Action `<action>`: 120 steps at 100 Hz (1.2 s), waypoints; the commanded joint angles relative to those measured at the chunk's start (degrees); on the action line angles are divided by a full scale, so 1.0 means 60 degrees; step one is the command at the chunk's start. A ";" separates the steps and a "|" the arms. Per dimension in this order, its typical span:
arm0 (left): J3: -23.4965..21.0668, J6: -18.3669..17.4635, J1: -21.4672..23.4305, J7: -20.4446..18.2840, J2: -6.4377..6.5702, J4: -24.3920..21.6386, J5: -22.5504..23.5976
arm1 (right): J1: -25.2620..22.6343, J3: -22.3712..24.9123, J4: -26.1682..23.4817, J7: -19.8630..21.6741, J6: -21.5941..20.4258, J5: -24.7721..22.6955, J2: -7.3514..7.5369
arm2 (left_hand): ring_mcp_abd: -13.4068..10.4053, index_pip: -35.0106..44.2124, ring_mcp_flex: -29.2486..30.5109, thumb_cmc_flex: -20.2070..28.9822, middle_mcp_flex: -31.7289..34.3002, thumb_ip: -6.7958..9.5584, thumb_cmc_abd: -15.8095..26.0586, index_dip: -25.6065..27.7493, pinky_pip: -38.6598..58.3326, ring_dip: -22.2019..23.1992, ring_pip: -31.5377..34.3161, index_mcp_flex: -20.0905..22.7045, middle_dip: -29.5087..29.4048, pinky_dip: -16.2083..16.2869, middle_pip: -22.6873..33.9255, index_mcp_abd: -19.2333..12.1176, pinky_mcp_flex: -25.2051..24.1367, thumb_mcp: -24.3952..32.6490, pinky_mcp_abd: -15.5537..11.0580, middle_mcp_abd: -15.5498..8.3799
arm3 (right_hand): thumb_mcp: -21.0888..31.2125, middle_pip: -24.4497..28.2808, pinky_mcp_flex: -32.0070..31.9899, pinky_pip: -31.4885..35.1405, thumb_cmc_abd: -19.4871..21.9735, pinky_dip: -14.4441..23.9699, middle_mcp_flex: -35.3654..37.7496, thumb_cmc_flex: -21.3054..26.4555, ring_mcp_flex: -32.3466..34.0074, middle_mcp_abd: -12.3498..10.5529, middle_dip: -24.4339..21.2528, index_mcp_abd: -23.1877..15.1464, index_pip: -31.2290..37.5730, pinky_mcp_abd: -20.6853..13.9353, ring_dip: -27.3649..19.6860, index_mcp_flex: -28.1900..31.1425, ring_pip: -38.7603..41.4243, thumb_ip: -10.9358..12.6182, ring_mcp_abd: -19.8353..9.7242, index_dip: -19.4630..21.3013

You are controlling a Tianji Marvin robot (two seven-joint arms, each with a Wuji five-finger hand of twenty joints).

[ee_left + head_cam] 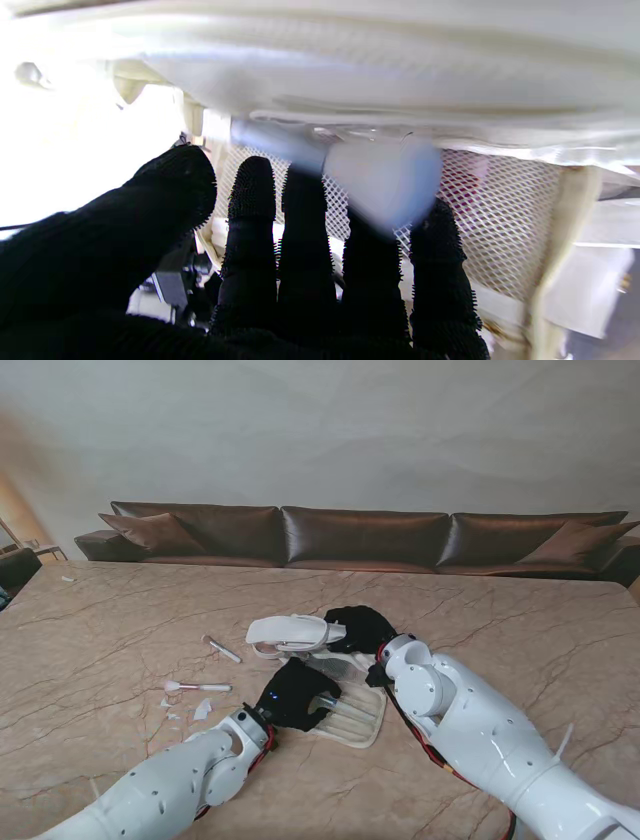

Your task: Pack the cosmetics bag

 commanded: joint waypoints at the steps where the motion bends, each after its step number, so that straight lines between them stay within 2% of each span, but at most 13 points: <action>1: -0.0166 -0.0018 0.0275 -0.0082 0.0247 -0.0273 0.0038 | -0.0081 -0.0052 -0.0013 0.0045 0.0004 0.0051 -0.0088 | -0.0105 -0.0557 -0.0329 -0.0317 -0.0499 0.0306 0.0256 0.0042 -0.0228 -0.0228 -0.0230 -0.0192 -0.0176 -0.0170 -0.0182 0.0324 -0.0265 -0.0031 -0.0143 0.0119 | 0.0514 0.0180 0.0371 0.0543 0.0519 0.0019 0.0630 0.0684 0.0821 -0.0455 0.0066 -0.1421 0.0835 0.0013 0.0072 0.0471 0.0475 0.0094 -0.0239 -0.0042; 28: -0.1887 0.0078 0.1196 -0.0334 0.0704 -0.1330 0.0647 | -0.0059 -0.0060 0.0000 0.0091 0.0036 0.0075 -0.0086 | -0.0068 -0.1142 -0.0892 -0.0933 -0.1147 0.0291 0.0573 -0.0098 -0.0609 -0.0450 -0.0474 -0.0469 -0.0335 -0.0296 -0.0360 0.0414 -0.0734 -0.0658 -0.0101 0.0223 | 0.0521 0.0181 0.0378 0.0553 0.0506 0.0018 0.0639 0.0681 0.0827 -0.0455 0.0066 -0.1415 0.0847 0.0016 0.0071 0.0511 0.0480 0.0094 -0.0229 -0.0046; 38: -0.2966 0.0394 0.1775 -0.0859 0.0911 -0.2198 0.1007 | -0.0060 -0.0046 -0.0030 0.0079 0.0034 0.0070 -0.0086 | 0.0008 -0.1065 -0.0944 -0.0973 -0.1190 0.0318 0.0650 -0.0043 -0.0610 -0.0447 -0.0434 -0.0385 -0.0319 -0.0267 -0.0332 0.0323 -0.0761 -0.0754 0.0040 0.0218 | 0.0522 0.0184 0.0378 0.0556 0.0503 0.0018 0.0646 0.0678 0.0832 -0.0444 0.0066 -0.1416 0.0839 0.0019 0.0072 0.0500 0.0484 0.0094 -0.0226 -0.0049; 61: -0.4254 0.1139 0.1806 -0.1015 0.1062 -0.2083 0.1357 | 0.0008 -0.0077 -0.0011 0.0069 -0.0013 0.0052 -0.0094 | 0.0059 -0.0166 -0.0819 -0.0446 -0.1011 0.0319 0.0363 0.0436 -0.0475 -0.0329 -0.0215 -0.0177 -0.0124 -0.0081 -0.0134 0.0025 -0.0606 -0.0323 0.0130 -0.0001 | 0.0519 0.0182 0.0397 0.0567 0.0509 0.0016 0.0646 0.0670 0.0833 -0.0440 0.0066 -0.1426 0.0832 0.0004 0.0071 0.0487 0.0487 0.0092 -0.0233 -0.0049; 67: -0.4434 0.1322 0.1657 -0.0994 0.1103 -0.1835 0.1453 | 0.0022 -0.0084 0.0000 0.0064 -0.0014 0.0051 -0.0098 | 0.0002 0.0072 -0.0737 -0.0084 -0.0899 0.0161 0.0132 0.0522 -0.0390 -0.0275 -0.0137 -0.0168 0.0004 -0.0028 -0.0004 -0.0080 -0.0496 -0.0139 0.0109 -0.0131 | 0.0521 0.0180 0.0401 0.0570 0.0511 0.0016 0.0648 0.0672 0.0834 -0.0445 0.0064 -0.1410 0.0843 0.0009 0.0070 0.0498 0.0487 0.0093 -0.0233 -0.0044; 75: -0.4614 0.1580 0.1405 -0.1026 0.1156 -0.1425 0.1518 | 0.0029 -0.0089 0.0013 0.0050 -0.0023 0.0044 -0.0101 | -0.0072 0.0406 -0.0746 0.0657 -0.0873 -0.0493 -0.0281 0.0414 -0.0328 -0.0206 -0.0110 -0.0168 0.0152 0.0015 0.0073 -0.0354 -0.0470 -0.0043 0.0111 -0.0277 | 0.0521 0.0186 0.0409 0.0576 0.0511 0.0016 0.0655 0.0668 0.0836 -0.0437 0.0068 -0.1422 0.0828 0.0014 0.0069 0.0480 0.0488 0.0092 -0.0236 -0.0053; 80: -0.4648 0.1658 0.1193 -0.1068 0.1167 -0.1068 0.1457 | 0.0036 -0.0099 0.0028 0.0043 -0.0034 0.0039 -0.0103 | -0.0106 0.0569 -0.1009 0.1173 -0.1031 -0.0569 -0.0351 0.0339 -0.0417 -0.0223 -0.0235 -0.0226 0.0197 -0.0012 0.0042 -0.0507 -0.0609 0.0073 0.0066 -0.0324 | 0.0518 0.0182 0.0409 0.0577 0.0508 0.0015 0.0649 0.0665 0.0839 -0.0443 0.0066 -0.1411 0.0835 0.0013 0.0070 0.0488 0.0491 0.0091 -0.0231 -0.0050; 88: -0.4586 0.1636 0.0783 -0.1203 0.1164 -0.0400 0.1186 | 0.0063 -0.0138 0.0070 0.0040 -0.0056 0.0047 -0.0113 | -0.0089 0.0541 -0.2023 0.1328 -0.1672 -0.0433 -0.0069 0.0214 -0.0760 -0.0414 -0.0745 -0.0375 0.0149 -0.0128 -0.0215 -0.0666 -0.1133 0.0214 -0.0181 -0.0249 | 0.0523 0.0182 0.0412 0.0582 0.0499 0.0015 0.0650 0.0668 0.0844 -0.0440 0.0066 -0.1403 0.0833 0.0013 0.0073 0.0489 0.0499 0.0093 -0.0223 -0.0053; 94: -0.4509 0.1555 0.0503 -0.1425 0.1109 0.0086 0.0724 | 0.0095 -0.0180 0.0115 0.0034 -0.0069 0.0073 -0.0130 | -0.0042 -0.0079 -0.3421 0.1089 -0.2597 0.0358 0.0517 0.0111 -0.1365 -0.0813 -0.1253 -0.0674 -0.0025 -0.0349 -0.0539 -0.0789 -0.2064 0.0647 -0.0605 -0.0096 | 0.0526 0.0184 0.0414 0.0585 0.0505 0.0014 0.0653 0.0664 0.0847 -0.0444 0.0068 -0.1410 0.0849 0.0014 0.0073 0.0514 0.0502 0.0092 -0.0233 -0.0045; 97: -0.4455 0.1521 0.0369 -0.1501 0.1060 0.0330 0.0457 | 0.0112 -0.0202 0.0136 0.0035 -0.0072 0.0092 -0.0139 | -0.0048 -0.0270 -0.3902 0.1133 -0.2845 0.0539 0.0585 0.0126 -0.1533 -0.0885 -0.1345 -0.0774 -0.0058 -0.0398 -0.0585 -0.0898 -0.2448 0.0712 -0.0737 -0.0081 | 0.0526 0.0183 0.0414 0.0586 0.0507 0.0014 0.0651 0.0665 0.0850 -0.0445 0.0067 -0.1410 0.0841 0.0015 0.0074 0.0505 0.0504 0.0092 -0.0232 -0.0050; 101: -0.4361 0.1477 0.0191 -0.1609 0.0995 0.0636 0.0132 | 0.0136 -0.0231 0.0165 0.0040 -0.0075 0.0118 -0.0151 | -0.0072 -0.0573 -0.4634 0.1292 -0.3303 0.0560 0.0578 0.0118 -0.1948 -0.0960 -0.1362 -0.0891 -0.0115 -0.0568 -0.0653 -0.1041 -0.2908 0.0651 -0.0947 -0.0046 | 0.0526 0.0183 0.0413 0.0587 0.0507 0.0013 0.0649 0.0669 0.0849 -0.0441 0.0067 -0.1421 0.0837 0.0016 0.0074 0.0490 0.0505 0.0092 -0.0227 -0.0049; 109: -0.3936 0.1441 -0.0318 -0.1566 0.0899 0.1452 -0.0289 | 0.0190 -0.0286 0.0232 0.0044 -0.0082 0.0164 -0.0174 | -0.0046 -0.0628 -0.5538 0.1328 -0.4005 0.0539 0.0534 0.0233 -0.3459 -0.1051 -0.1260 -0.0977 -0.0203 -0.1165 -0.0735 -0.1339 -0.2941 0.0641 -0.1035 0.0019 | 0.0524 0.0182 0.0408 0.0587 0.0504 0.0012 0.0648 0.0671 0.0845 -0.0430 0.0067 -0.1417 0.0842 0.0027 0.0073 0.0494 0.0504 0.0091 -0.0216 -0.0049; 120: -0.3059 0.1257 -0.1146 -0.1223 0.0721 0.2781 -0.0902 | 0.0252 -0.0340 0.0303 0.0059 -0.0087 0.0206 -0.0195 | -0.0094 -0.0530 -0.6151 0.1292 -0.4515 0.0494 0.0509 0.0325 -0.4654 -0.1211 -0.1193 -0.1113 -0.0258 -0.1070 -0.0744 -0.1591 -0.2984 0.0613 -0.1093 0.0015 | 0.0527 0.0183 0.0412 0.0592 0.0507 0.0011 0.0649 0.0666 0.0840 -0.0438 0.0067 -0.1423 0.0847 0.0032 0.0071 0.0494 0.0501 0.0091 -0.0213 -0.0047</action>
